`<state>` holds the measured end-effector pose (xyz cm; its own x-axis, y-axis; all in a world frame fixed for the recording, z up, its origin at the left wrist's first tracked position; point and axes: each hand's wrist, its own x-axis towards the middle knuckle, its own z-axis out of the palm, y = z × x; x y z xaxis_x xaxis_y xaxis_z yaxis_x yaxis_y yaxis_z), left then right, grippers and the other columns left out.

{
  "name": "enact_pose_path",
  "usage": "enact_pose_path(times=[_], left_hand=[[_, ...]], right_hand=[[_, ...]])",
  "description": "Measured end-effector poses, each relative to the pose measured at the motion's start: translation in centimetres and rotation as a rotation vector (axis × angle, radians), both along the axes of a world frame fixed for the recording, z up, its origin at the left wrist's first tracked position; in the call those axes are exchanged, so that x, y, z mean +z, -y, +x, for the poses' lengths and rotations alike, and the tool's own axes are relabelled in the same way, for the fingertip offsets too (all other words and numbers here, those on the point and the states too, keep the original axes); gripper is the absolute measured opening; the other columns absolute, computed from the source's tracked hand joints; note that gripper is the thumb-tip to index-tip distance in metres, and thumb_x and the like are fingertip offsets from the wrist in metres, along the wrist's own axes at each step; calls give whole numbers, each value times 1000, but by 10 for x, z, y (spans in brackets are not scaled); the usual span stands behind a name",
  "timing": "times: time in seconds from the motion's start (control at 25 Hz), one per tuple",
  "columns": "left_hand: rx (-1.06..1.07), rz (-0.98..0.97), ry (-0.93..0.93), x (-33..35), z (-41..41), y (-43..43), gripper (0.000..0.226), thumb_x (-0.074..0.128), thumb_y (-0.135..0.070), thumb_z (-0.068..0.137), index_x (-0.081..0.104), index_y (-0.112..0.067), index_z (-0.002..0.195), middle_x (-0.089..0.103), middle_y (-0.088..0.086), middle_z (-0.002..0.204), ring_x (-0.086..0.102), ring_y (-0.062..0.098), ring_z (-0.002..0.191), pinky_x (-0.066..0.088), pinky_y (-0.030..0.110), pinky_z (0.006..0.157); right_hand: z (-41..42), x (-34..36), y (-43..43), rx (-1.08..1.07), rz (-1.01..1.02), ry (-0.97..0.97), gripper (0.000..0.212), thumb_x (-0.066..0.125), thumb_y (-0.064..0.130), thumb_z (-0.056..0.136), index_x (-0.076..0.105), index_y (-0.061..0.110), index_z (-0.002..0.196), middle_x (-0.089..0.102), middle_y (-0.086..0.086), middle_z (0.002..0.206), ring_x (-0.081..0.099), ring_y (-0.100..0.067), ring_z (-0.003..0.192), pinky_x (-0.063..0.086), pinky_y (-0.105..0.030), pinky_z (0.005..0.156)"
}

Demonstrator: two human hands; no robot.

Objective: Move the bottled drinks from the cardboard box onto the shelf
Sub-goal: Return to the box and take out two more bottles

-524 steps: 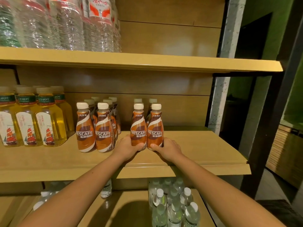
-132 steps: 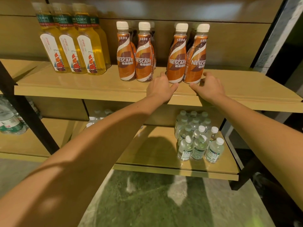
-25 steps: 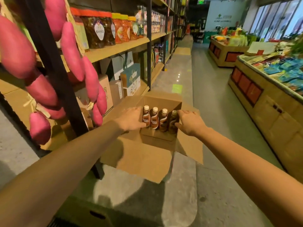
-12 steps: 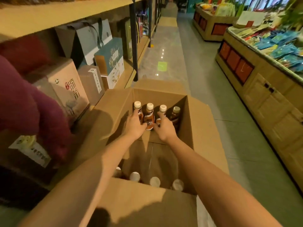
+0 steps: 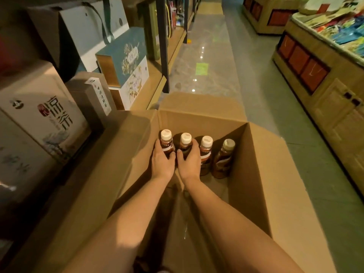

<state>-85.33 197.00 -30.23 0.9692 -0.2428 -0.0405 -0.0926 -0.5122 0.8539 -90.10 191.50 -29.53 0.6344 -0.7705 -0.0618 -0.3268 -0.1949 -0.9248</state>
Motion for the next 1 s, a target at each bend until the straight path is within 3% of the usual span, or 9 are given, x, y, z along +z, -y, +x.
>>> enact_pose_path(times=[0.28, 0.48, 0.6, 1.0], left_hand=[[119, -43, 55, -18, 10, 24, 61, 56, -16, 91, 27, -13, 146, 36, 6, 150, 30, 21, 140, 25, 36, 115], [117, -75, 80, -18, 13, 31, 39, 59, -10, 89, 46, -7, 126, 49, 10, 131, 44, 24, 128, 35, 34, 106], [158, -123, 23, -9, 9, 26, 36, 59, -10, 88, 48, -7, 123, 55, 10, 128, 48, 24, 125, 37, 35, 103], [-18, -283, 168, 102, -46, -12, 27, 66, -15, 84, 58, -8, 109, 64, 9, 109, 58, 22, 107, 37, 25, 89]], right_hand=[[24, -21, 6, -108, 46, 42, 49, 61, 20, 89, 43, 15, 133, 54, -2, 132, 47, -15, 127, 38, -33, 108], [23, -25, 10, -152, 3, 70, 34, 63, 18, 87, 53, 14, 119, 61, -2, 117, 56, -14, 114, 45, -34, 102], [18, -18, 6, -138, 5, 81, 32, 65, 16, 86, 56, 15, 116, 64, -2, 113, 59, -14, 111, 46, -31, 99], [-50, 91, -9, -141, -184, 163, 33, 68, 28, 83, 61, 14, 113, 68, -2, 109, 61, -16, 104, 48, -30, 92]])
